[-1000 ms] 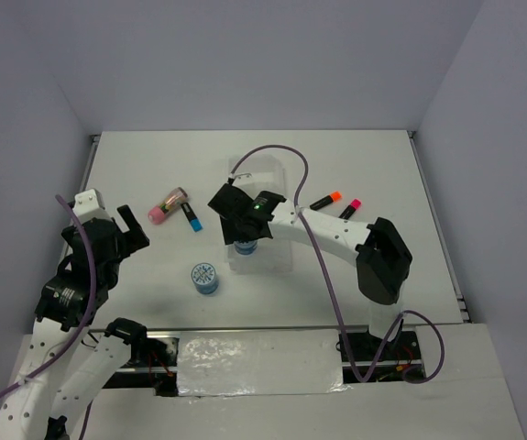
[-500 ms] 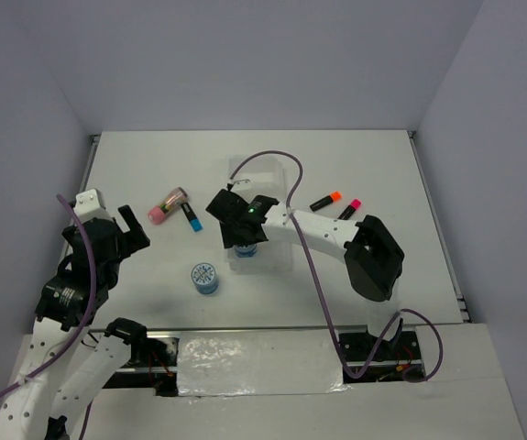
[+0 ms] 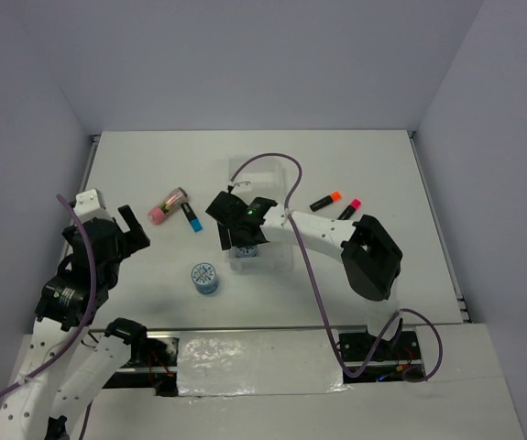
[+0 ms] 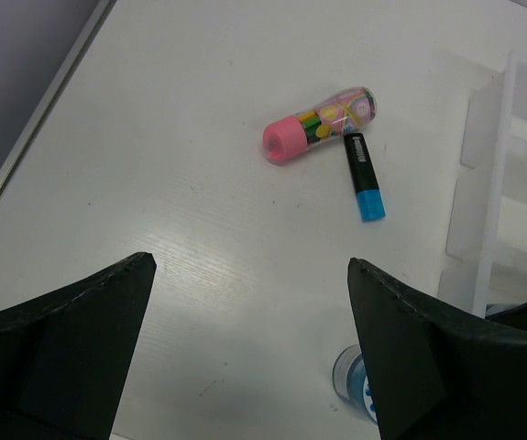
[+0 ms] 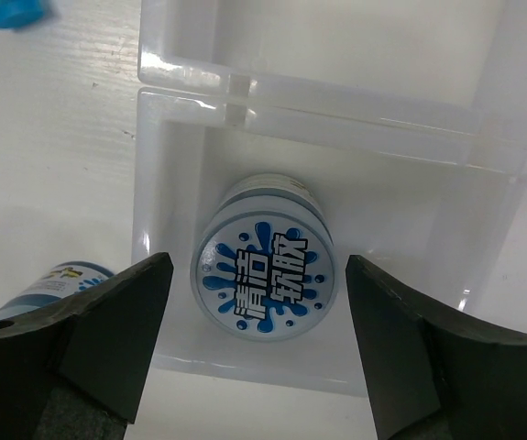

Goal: Sort the stationery into containers
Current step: Place the stationery in the storage box, then pick up the stationery from the center of the board, then place the stationery in the storage box, then pick up the pen from the center of the board, then place the pen in the storage box.

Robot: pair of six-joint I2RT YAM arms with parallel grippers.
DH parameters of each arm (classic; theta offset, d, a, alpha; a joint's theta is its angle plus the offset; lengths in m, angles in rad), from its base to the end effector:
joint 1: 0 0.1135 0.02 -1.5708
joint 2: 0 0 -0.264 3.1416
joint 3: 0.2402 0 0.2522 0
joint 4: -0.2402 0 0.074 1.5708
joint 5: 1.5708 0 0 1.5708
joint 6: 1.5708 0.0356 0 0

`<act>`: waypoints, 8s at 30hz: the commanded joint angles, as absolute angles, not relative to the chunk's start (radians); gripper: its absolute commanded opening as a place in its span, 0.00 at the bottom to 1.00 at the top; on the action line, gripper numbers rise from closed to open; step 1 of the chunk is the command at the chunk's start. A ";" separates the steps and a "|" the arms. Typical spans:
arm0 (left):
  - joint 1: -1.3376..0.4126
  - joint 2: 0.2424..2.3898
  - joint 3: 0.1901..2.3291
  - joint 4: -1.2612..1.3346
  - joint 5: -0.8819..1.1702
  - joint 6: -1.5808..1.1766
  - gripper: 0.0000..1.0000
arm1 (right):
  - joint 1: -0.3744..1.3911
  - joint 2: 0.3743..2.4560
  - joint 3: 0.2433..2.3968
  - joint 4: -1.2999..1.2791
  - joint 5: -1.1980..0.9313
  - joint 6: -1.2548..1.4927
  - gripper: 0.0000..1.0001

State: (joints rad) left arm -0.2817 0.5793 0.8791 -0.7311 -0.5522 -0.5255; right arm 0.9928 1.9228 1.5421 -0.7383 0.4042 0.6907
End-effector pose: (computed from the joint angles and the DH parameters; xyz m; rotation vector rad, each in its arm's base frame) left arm 0.1110 -0.0127 0.3441 -0.5744 1.8475 0.0171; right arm 0.2343 0.3335 0.2300 -0.2644 2.5335 0.0888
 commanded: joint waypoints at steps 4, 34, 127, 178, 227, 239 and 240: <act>-0.275 0.578 0.888 -0.684 -0.549 -0.511 0.99 | 1.017 1.836 1.574 -0.745 0.469 0.715 0.84; -0.264 0.502 0.925 -0.798 -0.765 -0.626 0.99 | 1.284 2.158 1.976 -0.877 0.413 0.594 0.99; -0.261 0.569 0.905 -0.738 -0.663 -0.560 0.99 | 0.870 1.680 1.344 -0.637 0.373 0.557 0.30; -0.262 0.575 0.904 -0.729 -0.643 -0.551 0.99 | 0.167 1.782 1.265 -0.561 0.296 0.555 0.61; -0.262 0.575 0.893 -0.696 -0.586 -0.525 0.99 | 0.627 1.968 1.764 -0.512 0.072 -0.301 0.35; -0.262 0.577 0.891 -0.692 -0.577 -0.518 0.99 | 0.666 1.979 1.720 -0.486 0.005 -0.351 0.59; -0.264 0.577 0.890 -0.690 -0.575 -0.518 0.99 | 0.666 1.980 1.721 -0.494 0.003 -0.348 0.66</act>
State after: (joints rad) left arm -0.2687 0.5743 0.8902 -0.7364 -0.5835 -0.5453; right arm 0.6613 2.0033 1.7145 -0.5312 0.0208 -0.3359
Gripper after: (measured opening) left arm 0.994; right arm 0.613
